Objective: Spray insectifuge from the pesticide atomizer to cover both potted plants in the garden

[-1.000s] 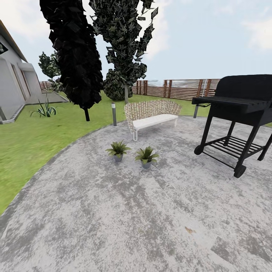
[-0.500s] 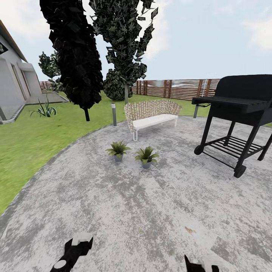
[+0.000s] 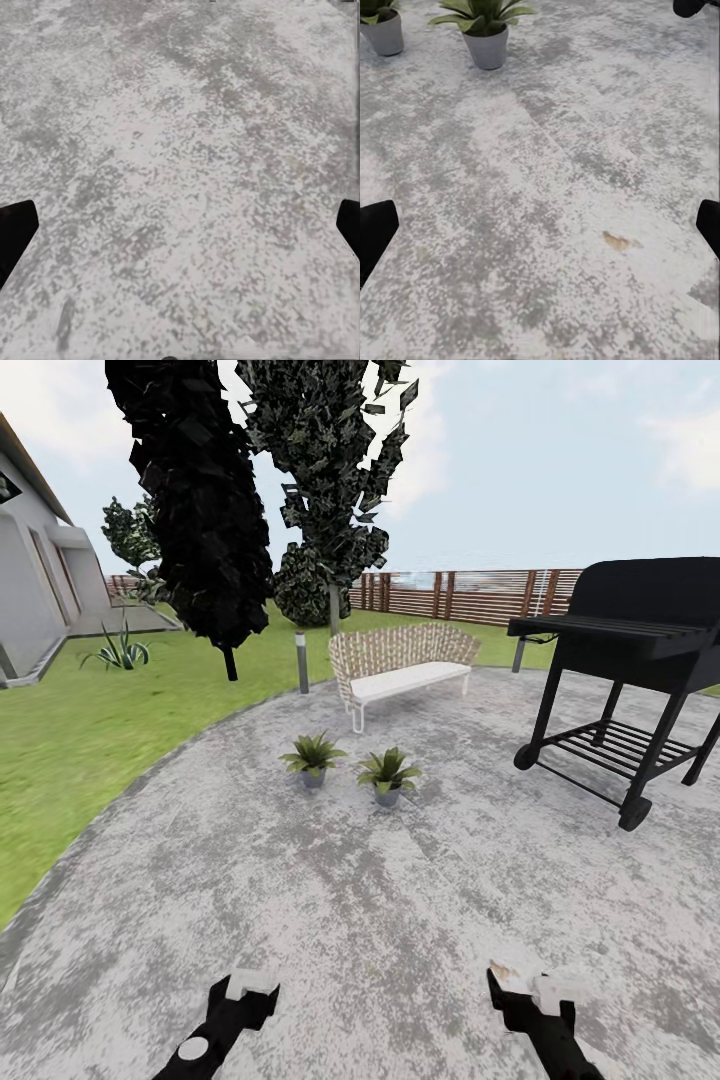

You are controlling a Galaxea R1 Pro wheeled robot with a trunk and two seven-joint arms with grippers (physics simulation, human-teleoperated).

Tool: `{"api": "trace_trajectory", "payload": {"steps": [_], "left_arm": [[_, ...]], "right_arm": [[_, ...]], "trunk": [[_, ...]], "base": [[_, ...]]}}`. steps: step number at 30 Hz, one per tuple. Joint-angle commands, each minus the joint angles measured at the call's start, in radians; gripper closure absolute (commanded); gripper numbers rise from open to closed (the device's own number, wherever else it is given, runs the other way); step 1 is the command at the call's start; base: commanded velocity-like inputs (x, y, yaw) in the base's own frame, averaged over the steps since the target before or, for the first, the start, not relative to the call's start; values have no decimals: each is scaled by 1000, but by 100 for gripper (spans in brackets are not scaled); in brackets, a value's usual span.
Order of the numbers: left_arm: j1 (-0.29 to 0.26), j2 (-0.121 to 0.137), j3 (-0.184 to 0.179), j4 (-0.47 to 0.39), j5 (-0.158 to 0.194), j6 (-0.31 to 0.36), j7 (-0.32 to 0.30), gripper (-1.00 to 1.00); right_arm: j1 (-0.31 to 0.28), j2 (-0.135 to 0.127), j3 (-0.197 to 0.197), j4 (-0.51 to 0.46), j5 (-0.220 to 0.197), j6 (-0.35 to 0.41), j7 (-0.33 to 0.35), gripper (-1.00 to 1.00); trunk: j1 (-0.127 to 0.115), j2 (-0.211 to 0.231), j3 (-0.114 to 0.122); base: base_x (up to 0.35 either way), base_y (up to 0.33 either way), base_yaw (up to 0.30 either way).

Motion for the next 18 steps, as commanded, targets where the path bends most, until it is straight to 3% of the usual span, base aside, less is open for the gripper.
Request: {"api": "trace_trajectory", "payload": {"steps": [1,7,11,18], "left_arm": [[-6,-2,-1,-7,1,0,0,-100],[-59,-15,1,-34,5,1,7,-100],[-131,-16,2,-26,10,-1,8,-100],[-141,-15,2,-22,2,-3,8,-100]], "right_arm": [[0,-1,-7,-3,-10,-4,1,-100],[0,-5,-14,-34,-10,14,2,-100],[0,-26,-16,-107,-10,114,3,-100],[0,-33,-18,-194,-10,207,3,-100]], "trunk": [[0,0,-1],[0,0,-1],[0,0,-1],[0,0,-1]], "base": [[0,0,0],[0,0,0],[0,0,0],[0,0,0]]}}
